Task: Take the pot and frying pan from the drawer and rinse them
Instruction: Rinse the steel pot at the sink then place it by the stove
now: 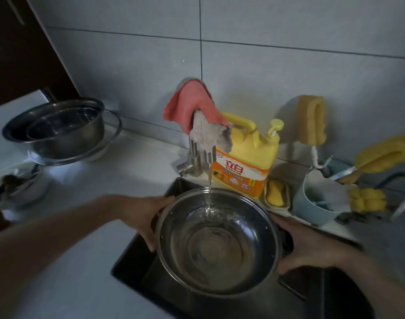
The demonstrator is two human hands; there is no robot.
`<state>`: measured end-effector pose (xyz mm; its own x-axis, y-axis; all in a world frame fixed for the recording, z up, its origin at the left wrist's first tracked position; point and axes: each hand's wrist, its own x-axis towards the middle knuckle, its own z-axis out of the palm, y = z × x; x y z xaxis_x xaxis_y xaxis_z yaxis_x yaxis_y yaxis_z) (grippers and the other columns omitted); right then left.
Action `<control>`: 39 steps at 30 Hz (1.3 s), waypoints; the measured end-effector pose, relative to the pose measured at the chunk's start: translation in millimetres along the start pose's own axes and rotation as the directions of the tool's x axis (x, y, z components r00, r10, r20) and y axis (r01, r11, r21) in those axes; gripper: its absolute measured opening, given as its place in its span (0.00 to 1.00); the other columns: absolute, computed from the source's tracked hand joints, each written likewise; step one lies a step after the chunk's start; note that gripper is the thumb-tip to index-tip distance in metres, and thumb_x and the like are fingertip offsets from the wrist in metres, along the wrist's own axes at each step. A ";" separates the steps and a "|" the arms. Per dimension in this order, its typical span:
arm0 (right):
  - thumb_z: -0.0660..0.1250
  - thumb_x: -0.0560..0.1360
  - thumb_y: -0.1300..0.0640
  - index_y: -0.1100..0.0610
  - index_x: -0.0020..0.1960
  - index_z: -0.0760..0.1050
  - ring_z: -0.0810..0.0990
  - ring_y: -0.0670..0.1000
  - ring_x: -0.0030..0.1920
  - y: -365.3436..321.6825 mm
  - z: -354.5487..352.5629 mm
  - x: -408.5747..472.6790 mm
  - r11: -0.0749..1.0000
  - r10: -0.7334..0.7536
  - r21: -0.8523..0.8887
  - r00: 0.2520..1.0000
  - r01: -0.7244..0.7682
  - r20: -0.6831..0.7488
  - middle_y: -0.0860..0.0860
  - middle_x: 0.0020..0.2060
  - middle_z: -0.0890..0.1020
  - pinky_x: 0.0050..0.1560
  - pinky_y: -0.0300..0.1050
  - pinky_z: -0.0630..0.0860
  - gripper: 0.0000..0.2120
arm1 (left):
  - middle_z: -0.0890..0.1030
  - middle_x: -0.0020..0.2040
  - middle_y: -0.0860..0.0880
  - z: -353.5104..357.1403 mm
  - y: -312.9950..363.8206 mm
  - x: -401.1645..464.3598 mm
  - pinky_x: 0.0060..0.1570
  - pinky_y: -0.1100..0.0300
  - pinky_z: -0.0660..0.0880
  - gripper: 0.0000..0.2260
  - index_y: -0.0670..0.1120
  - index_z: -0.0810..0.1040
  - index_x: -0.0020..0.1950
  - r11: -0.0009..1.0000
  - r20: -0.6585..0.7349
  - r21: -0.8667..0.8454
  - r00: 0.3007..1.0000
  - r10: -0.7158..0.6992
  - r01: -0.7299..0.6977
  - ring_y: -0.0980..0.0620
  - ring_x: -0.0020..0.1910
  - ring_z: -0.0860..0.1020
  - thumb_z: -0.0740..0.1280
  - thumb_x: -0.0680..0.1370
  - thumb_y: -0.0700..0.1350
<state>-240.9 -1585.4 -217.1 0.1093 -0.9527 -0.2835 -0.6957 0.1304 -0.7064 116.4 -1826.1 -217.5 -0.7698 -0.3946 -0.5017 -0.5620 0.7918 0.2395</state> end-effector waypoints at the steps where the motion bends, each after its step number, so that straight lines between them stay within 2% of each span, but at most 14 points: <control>1: 0.82 0.56 0.39 0.31 0.75 0.47 0.58 0.41 0.75 0.4 11.3 0.9 0.999 0.019 0.028 1.000 -0.018 -0.005 0.42 0.74 0.61 0.76 0.44 0.58 0.59 | 0.56 0.77 0.50 -7.4 0.3 -4.8 0.72 0.50 0.62 0.66 0.63 0.35 0.74 1.000 -0.038 -0.007 0.999 -0.007 0.007 0.52 0.74 0.60 0.68 0.47 0.80; 2: 0.82 0.56 0.40 0.29 0.74 0.47 0.58 0.40 0.73 -1.3 22.8 2.0 0.997 0.035 0.066 0.999 -0.034 -0.016 0.42 0.73 0.62 0.74 0.40 0.59 0.59 | 0.57 0.77 0.50 -15.4 0.3 -5.6 0.71 0.50 0.63 0.66 0.65 0.34 0.74 1.000 -0.075 -0.004 0.997 -0.026 0.026 0.52 0.74 0.60 0.70 0.47 0.78; 4: 0.84 0.54 0.42 0.26 0.73 0.46 0.58 0.32 0.69 -7.5 43.6 5.2 0.987 0.065 0.154 0.996 -0.054 -0.063 0.41 0.70 0.64 0.69 0.35 0.61 0.61 | 0.56 0.77 0.49 -31.7 4.5 -10.0 0.72 0.50 0.62 0.67 0.57 0.37 0.77 0.996 -0.075 0.073 0.996 -0.043 0.049 0.51 0.75 0.58 0.76 0.51 0.71; 7: 0.85 0.51 0.43 0.28 0.74 0.43 0.56 0.27 0.66 -13.9 69.0 12.6 0.972 0.097 0.228 0.980 -0.055 -0.177 0.40 0.68 0.63 0.71 0.39 0.61 0.67 | 0.58 0.76 0.48 -57.8 11.8 -14.8 0.72 0.50 0.62 0.65 0.51 0.44 0.79 0.986 -0.141 0.102 0.983 -0.120 0.135 0.48 0.74 0.59 0.82 0.54 0.59; 9: 0.85 0.49 0.42 0.33 0.76 0.40 0.55 0.27 0.66 -16.2 75.7 15.6 0.974 0.108 0.220 0.962 -0.051 -0.253 0.39 0.67 0.60 0.74 0.44 0.60 0.71 | 0.57 0.76 0.48 -65.2 12.0 -21.0 0.73 0.51 0.60 0.66 0.52 0.40 0.78 0.982 -0.165 0.155 0.983 -0.085 0.111 0.48 0.74 0.57 0.80 0.54 0.63; 12: 0.85 0.50 0.42 0.34 0.76 0.37 0.52 0.22 0.65 -17.5 68.1 12.4 0.986 0.081 0.166 0.939 -0.026 -0.335 0.30 0.66 0.52 0.71 0.39 0.58 0.72 | 0.60 0.73 0.49 -44.2 6.8 -24.4 0.67 0.55 0.63 0.68 0.49 0.36 0.77 0.975 -0.256 0.205 0.966 -0.030 0.084 0.49 0.71 0.60 0.74 0.53 0.72; 17: 0.79 0.51 0.34 0.32 0.72 0.28 0.60 0.40 0.67 -0.3 47.2 -5.5 0.988 0.024 -0.126 0.904 -0.086 -0.426 0.37 0.68 0.51 0.69 0.42 0.64 0.70 | 0.67 0.69 0.45 14.8 31.6 -2.7 0.64 0.53 0.68 0.66 0.43 0.44 0.78 0.976 -0.492 0.152 0.868 -0.065 0.159 0.46 0.66 0.67 0.75 0.53 0.69; 20: 0.83 0.54 0.42 0.36 0.74 0.30 0.63 0.46 0.68 18.8 41.5 -22.5 0.964 -0.014 -0.236 0.862 -0.123 -0.506 0.44 0.69 0.55 0.67 0.42 0.66 0.71 | 0.73 0.58 0.43 36.3 47.5 8.5 0.53 0.52 0.76 0.66 0.38 0.50 0.77 0.979 -0.647 0.171 0.762 0.029 0.108 0.46 0.54 0.72 0.75 0.51 0.70; 22: 0.85 0.53 0.48 0.40 0.77 0.33 0.67 0.51 0.67 27.9 40.8 -37.0 0.935 -0.112 -0.332 0.786 -0.123 -0.608 0.50 0.67 0.60 0.65 0.49 0.72 0.73 | 0.72 0.56 0.41 51.3 59.5 16.1 0.53 0.50 0.75 0.63 0.37 0.47 0.77 0.976 -0.750 0.208 0.651 0.115 0.066 0.43 0.51 0.72 0.76 0.57 0.67; 25: 0.87 0.48 0.56 0.48 0.80 0.40 0.70 0.56 0.61 34.7 42.6 -60.5 0.863 -0.287 -0.485 0.652 -0.142 -0.701 0.58 0.61 0.66 0.57 0.59 0.76 0.75 | 0.69 0.56 0.38 69.7 73.0 23.4 0.55 0.48 0.68 0.49 0.35 0.51 0.75 0.932 -0.843 0.360 0.443 0.306 0.042 0.40 0.51 0.71 0.68 0.69 0.65; 28: 0.87 0.49 0.58 0.51 0.80 0.43 0.71 0.58 0.56 29.9 38.7 -84.0 0.798 -0.381 -0.566 0.551 -0.210 -0.742 0.60 0.58 0.68 0.48 0.58 0.79 0.73 | 0.69 0.55 0.37 63.5 83.1 21.5 0.54 0.45 0.70 0.43 0.35 0.54 0.73 0.905 -0.853 0.423 0.356 0.382 0.040 0.39 0.51 0.71 0.64 0.72 0.65; 30: 0.83 0.58 0.56 0.51 0.80 0.44 0.71 0.60 0.55 18.2 30.6 -98.2 0.765 -0.471 -0.613 0.477 -0.199 -0.742 0.60 0.57 0.68 0.48 0.54 0.81 0.63 | 0.69 0.54 0.38 46.8 91.4 16.3 0.50 0.43 0.74 0.41 0.36 0.56 0.71 0.903 -0.876 0.426 0.274 0.397 0.054 0.38 0.50 0.70 0.64 0.72 0.64; 33: 0.64 0.79 0.46 0.52 0.80 0.47 0.70 0.61 0.55 -9.0 10.8 -118.9 0.743 -0.569 -0.652 0.370 -0.152 -0.735 0.61 0.56 0.67 0.67 0.40 0.68 0.37 | 0.68 0.53 0.38 12.1 104.5 5.2 0.51 0.43 0.71 0.37 0.37 0.56 0.70 0.894 -0.886 0.448 0.143 0.440 0.026 0.38 0.49 0.70 0.63 0.75 0.63; 39: 0.62 0.80 0.48 0.58 0.70 0.57 0.68 0.61 0.51 -70.2 -38.8 -152.7 0.674 -0.670 -0.702 0.208 -0.232 -0.712 0.61 0.54 0.66 0.70 0.32 0.56 0.25 | 0.68 0.50 0.38 -66.8 128.5 -26.1 0.49 0.48 0.69 0.40 0.36 0.56 0.67 0.832 -0.832 0.541 -0.070 0.551 0.122 0.40 0.46 0.69 0.70 0.70 0.61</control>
<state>-236.3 -1459.7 -99.1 -0.0166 -0.4814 0.8764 -0.9922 0.1160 0.0449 44.0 -1745.3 -118.1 -0.5074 0.0761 0.8584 -0.3980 0.8628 -0.3118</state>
